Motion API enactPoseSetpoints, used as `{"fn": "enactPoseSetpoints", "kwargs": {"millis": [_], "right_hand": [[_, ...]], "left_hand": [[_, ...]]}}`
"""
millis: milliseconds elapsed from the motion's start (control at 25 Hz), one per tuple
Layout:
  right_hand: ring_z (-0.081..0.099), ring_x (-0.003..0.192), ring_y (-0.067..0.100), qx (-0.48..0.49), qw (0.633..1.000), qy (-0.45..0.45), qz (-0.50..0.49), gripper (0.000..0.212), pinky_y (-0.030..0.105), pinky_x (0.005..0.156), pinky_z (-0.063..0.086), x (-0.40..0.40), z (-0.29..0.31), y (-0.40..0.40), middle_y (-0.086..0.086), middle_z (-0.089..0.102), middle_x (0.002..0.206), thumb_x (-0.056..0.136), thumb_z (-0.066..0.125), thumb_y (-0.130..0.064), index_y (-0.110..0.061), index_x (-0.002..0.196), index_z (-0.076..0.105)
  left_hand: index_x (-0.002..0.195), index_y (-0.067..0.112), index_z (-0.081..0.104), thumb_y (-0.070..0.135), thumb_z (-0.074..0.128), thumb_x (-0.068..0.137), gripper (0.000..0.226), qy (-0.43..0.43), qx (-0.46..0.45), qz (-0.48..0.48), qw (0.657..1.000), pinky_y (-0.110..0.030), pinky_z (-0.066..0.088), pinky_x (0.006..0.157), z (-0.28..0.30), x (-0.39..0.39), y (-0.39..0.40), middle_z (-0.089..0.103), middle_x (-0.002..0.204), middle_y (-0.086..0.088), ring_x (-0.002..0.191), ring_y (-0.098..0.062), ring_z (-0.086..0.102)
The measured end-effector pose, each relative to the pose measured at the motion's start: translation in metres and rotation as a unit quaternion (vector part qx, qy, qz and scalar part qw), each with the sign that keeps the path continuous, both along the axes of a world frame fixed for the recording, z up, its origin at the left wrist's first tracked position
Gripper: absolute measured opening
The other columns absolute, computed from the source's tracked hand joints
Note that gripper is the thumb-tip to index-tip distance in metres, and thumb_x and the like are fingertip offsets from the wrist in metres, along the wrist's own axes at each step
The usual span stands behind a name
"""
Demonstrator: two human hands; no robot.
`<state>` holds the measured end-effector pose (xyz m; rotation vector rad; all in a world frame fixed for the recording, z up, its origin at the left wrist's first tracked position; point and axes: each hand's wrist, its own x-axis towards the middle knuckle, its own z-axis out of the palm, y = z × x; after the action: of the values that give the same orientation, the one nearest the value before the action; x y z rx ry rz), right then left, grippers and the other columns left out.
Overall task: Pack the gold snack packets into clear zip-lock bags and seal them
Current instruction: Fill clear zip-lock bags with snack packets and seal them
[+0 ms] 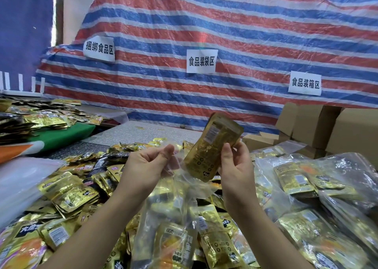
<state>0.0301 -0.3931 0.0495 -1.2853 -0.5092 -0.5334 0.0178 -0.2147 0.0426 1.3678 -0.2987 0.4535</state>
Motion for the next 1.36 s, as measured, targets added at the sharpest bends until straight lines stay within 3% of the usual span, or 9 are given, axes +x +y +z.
{"fn": "enactPoseSetpoints", "kwargs": {"millis": [120, 320, 480, 600, 680, 880, 1040, 1200, 1360], "right_hand": [[0.070, 0.102, 0.015, 0.031, 0.999, 0.009, 0.032, 0.030, 0.025, 0.077, 0.057, 0.001, 0.002, 0.001, 0.000, 0.074, 0.106, 0.091, 0.052, -0.039, -0.022, 0.115, 0.059], [0.069, 0.103, 0.024, -0.055, 0.998, -0.033, 0.005, 0.024, 0.042, 0.087, 0.059, -0.006, -0.006, 0.008, 0.003, 0.071, 0.106, 0.094, 0.053, -0.038, -0.025, 0.113, 0.059], [0.069, 0.103, 0.022, -0.033, 0.998, -0.045, 0.002, 0.020, 0.044, 0.087, 0.059, -0.010, 0.002, 0.007, 0.000, 0.071, 0.107, 0.096, 0.049, -0.038, -0.034, 0.111, 0.061], [0.071, 0.098, 0.015, -0.025, 0.998, -0.060, -0.013, 0.018, 0.031, 0.079, 0.059, -0.015, 0.017, 0.003, -0.005, 0.073, 0.103, 0.095, 0.049, -0.040, -0.042, 0.105, 0.064], [0.071, 0.096, 0.013, -0.023, 0.998, -0.058, -0.023, 0.017, 0.029, 0.077, 0.059, -0.017, 0.029, -0.003, -0.007, 0.074, 0.100, 0.094, 0.051, -0.044, -0.039, 0.104, 0.064], [0.072, 0.096, 0.014, -0.018, 0.999, -0.044, -0.019, 0.019, 0.042, 0.083, 0.060, -0.025, 0.053, -0.013, -0.007, 0.075, 0.099, 0.098, 0.048, -0.036, -0.043, 0.096, 0.066], [0.071, 0.098, 0.015, -0.028, 0.998, -0.060, -0.019, 0.016, 0.045, 0.089, 0.058, -0.034, 0.061, -0.016, -0.005, 0.074, 0.100, 0.099, 0.048, -0.034, -0.036, 0.103, 0.064], [0.070, 0.101, 0.016, -0.071, 0.994, -0.086, 0.004, 0.014, 0.032, 0.082, 0.059, -0.048, 0.068, -0.019, -0.003, 0.072, 0.105, 0.096, 0.053, -0.040, -0.040, 0.103, 0.065], [0.070, 0.097, 0.017, -0.150, 0.985, -0.082, 0.005, 0.013, 0.035, 0.079, 0.060, -0.058, 0.081, -0.025, -0.002, 0.073, 0.102, 0.098, 0.053, -0.032, -0.032, 0.106, 0.063]], "left_hand": [[0.071, 0.017, 0.078, 0.045, 0.062, 0.081, 0.034, 0.001, 0.001, 0.000, 1.000, -0.023, 0.056, 0.057, -0.001, -0.001, -0.003, 0.072, 0.069, -0.009, 0.059, -0.012, 0.067], [0.079, 0.014, 0.078, 0.042, 0.058, 0.086, 0.035, -0.002, 0.000, -0.005, 1.000, -0.024, 0.056, 0.056, 0.002, -0.007, -0.003, 0.076, 0.078, -0.011, 0.062, -0.017, 0.069], [0.088, 0.011, 0.076, 0.035, 0.061, 0.082, 0.028, -0.003, -0.011, -0.035, 0.999, -0.035, 0.062, 0.073, 0.006, -0.009, -0.001, 0.077, 0.085, -0.008, 0.074, -0.022, 0.073], [0.106, 0.011, 0.071, 0.019, 0.070, 0.075, 0.032, -0.011, 0.026, -0.094, 0.995, -0.029, 0.061, 0.075, 0.011, -0.013, 0.000, 0.077, 0.097, -0.005, 0.090, -0.019, 0.074], [0.102, 0.017, 0.073, 0.015, 0.075, 0.069, 0.033, -0.010, 0.048, -0.132, 0.990, -0.025, 0.059, 0.075, 0.017, -0.014, 0.003, 0.077, 0.099, -0.006, 0.094, -0.019, 0.073], [0.089, 0.018, 0.076, 0.018, 0.084, 0.063, 0.027, -0.020, 0.175, -0.185, 0.967, -0.021, 0.057, 0.075, 0.043, -0.019, 0.010, 0.075, 0.105, -0.003, 0.095, -0.017, 0.073], [0.080, 0.023, 0.075, 0.024, 0.086, 0.067, 0.017, -0.053, 0.277, -0.153, 0.947, -0.029, 0.059, 0.077, 0.060, -0.028, 0.006, 0.076, 0.100, -0.004, 0.089, -0.019, 0.074], [0.080, 0.021, 0.079, 0.033, 0.082, 0.068, 0.017, -0.086, 0.238, -0.086, 0.964, -0.025, 0.055, 0.064, 0.063, -0.036, -0.006, 0.077, 0.082, -0.004, 0.072, -0.014, 0.070], [0.080, 0.023, 0.081, 0.026, 0.080, 0.066, 0.014, -0.063, 0.134, -0.105, 0.983, -0.018, 0.055, 0.064, 0.062, -0.045, -0.015, 0.078, 0.086, -0.004, 0.078, -0.013, 0.074]]}}
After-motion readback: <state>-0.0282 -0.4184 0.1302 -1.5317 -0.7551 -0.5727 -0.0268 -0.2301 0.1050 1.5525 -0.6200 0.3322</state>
